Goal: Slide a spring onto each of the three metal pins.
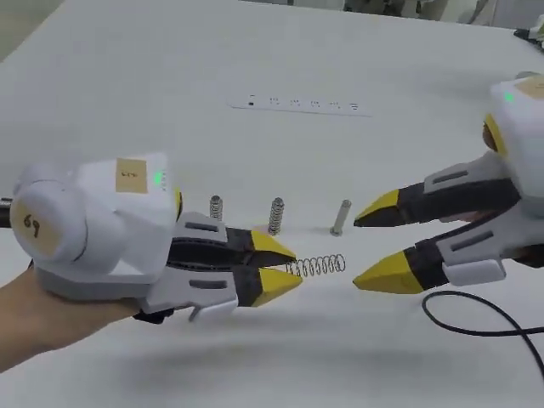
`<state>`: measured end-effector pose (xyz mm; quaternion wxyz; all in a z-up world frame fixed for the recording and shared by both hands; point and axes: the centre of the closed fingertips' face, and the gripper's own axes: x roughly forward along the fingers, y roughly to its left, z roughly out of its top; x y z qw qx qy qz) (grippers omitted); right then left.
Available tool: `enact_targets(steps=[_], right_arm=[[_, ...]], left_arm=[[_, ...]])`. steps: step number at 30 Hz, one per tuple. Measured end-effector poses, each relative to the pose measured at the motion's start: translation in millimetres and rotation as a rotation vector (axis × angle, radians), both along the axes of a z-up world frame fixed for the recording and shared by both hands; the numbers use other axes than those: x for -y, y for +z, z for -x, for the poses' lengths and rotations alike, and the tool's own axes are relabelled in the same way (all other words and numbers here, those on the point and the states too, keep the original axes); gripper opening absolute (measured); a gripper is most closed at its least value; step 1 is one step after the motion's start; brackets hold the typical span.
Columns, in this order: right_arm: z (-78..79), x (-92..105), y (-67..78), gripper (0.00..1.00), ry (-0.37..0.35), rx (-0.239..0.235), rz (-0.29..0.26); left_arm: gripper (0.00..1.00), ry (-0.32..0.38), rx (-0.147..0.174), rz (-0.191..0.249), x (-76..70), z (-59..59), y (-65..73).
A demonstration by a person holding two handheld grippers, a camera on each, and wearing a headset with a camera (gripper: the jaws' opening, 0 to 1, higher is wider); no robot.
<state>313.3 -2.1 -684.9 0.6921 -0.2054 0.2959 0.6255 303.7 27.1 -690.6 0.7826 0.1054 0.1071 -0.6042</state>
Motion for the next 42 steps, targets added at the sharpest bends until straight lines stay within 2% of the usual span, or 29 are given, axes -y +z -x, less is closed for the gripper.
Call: enact_targets(steps=[5,10,16,29,31,42], right_arm=[[7.2,-10.7,-4.1,0.29,0.056,-0.013,0.02],[9.3,-16.8,-6.6,0.19,0.087,-0.029,0.031],[12.2,-20.3,-8.8,0.13,0.12,-0.043,0.042],[17.7,-23.8,-14.1,0.08,0.153,-0.063,0.077],[16.9,-23.9,-14.2,0.08,0.163,-0.047,0.086],[15.5,-25.5,-4.7,0.08,0.174,-0.031,0.127]], left_arm=[[0.02,0.008,0.004,0.006,-3.3,2.8,3.1],[0.02,0.022,0.006,0.012,-6.8,3.9,5.4],[0.02,0.024,0.004,0.014,-10.5,6.0,5.6],[0.02,0.014,-0.011,0.013,-12.9,8.3,1.9],[0.02,0.017,-0.012,0.011,-12.8,7.5,0.9],[0.02,0.028,-0.024,0.001,-11.8,3.8,-5.0]])
